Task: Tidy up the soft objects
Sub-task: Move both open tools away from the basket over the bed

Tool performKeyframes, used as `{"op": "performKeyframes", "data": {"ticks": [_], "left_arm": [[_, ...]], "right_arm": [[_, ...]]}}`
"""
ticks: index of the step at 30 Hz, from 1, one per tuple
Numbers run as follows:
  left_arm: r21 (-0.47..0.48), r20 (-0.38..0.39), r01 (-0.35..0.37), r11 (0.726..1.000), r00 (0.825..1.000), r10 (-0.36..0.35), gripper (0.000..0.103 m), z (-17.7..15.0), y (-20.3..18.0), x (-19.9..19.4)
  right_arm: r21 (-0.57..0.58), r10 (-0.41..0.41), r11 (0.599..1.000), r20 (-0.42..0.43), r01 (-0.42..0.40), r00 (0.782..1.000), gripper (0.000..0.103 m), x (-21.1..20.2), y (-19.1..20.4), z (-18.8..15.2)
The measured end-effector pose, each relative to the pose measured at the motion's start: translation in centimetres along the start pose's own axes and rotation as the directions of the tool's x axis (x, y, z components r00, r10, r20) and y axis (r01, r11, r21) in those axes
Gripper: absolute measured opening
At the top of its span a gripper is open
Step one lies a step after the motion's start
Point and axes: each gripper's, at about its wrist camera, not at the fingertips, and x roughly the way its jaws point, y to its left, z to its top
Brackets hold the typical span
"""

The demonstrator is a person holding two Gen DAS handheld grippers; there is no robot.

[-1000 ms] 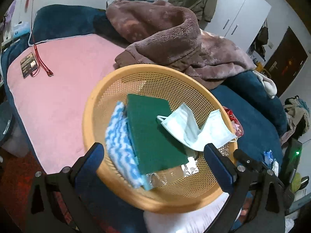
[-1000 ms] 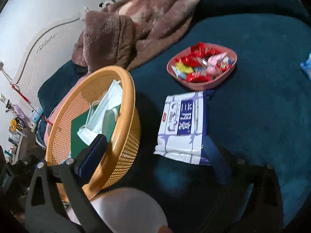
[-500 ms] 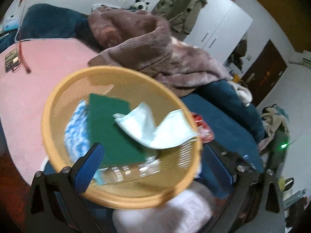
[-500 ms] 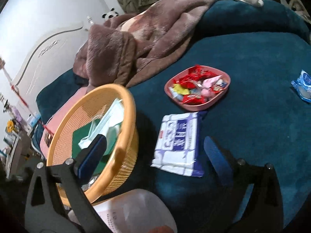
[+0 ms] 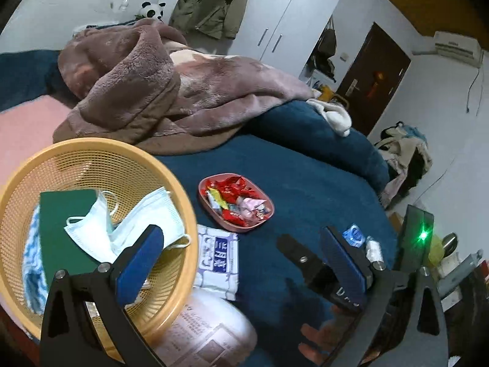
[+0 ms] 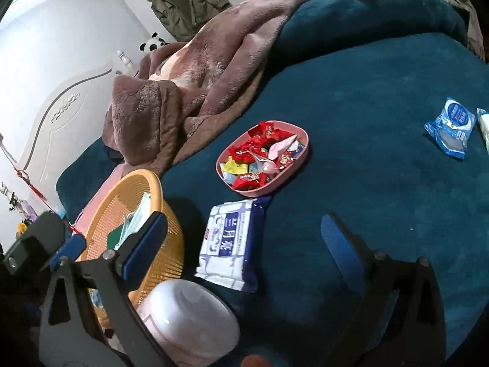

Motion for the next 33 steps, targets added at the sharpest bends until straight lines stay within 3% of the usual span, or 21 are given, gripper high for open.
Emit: {"op": "performKeyframes", "data": {"ticks": [10,20,23,29,33], "left_arm": [[0.008,-0.064,-0.128,0.992,0.990,0.128,0.102,-1.9,1.2,-0.2],[0.141,-0.066,-0.111,0.984,0.990,0.121,0.102,-3.0,-3.2,0.7],[0.140,-0.051,-0.128,0.982,0.989,0.136,0.102,-3.9,-3.0,0.1],[0.133,0.030,-0.202,0.970,0.979,0.200,0.102,-4.7,-0.4,-3.4],[0.008,0.038,-0.127,0.992,0.991,0.127,0.102,-4.6,3.4,-4.1]], "right_arm": [[0.006,-0.046,0.999,-0.030,0.046,0.999,0.103,-1.1,-2.5,-0.1],[0.060,-0.082,0.995,0.006,0.082,0.997,0.103,-4.6,-7.3,0.2],[0.094,-0.034,0.995,0.026,0.031,0.999,0.103,-3.3,-5.9,0.2],[0.033,0.028,0.999,0.006,-0.028,1.000,0.103,1.8,0.3,-0.2],[-0.001,-0.003,1.000,-0.016,0.003,1.000,0.103,4.4,2.4,-0.8]]}}
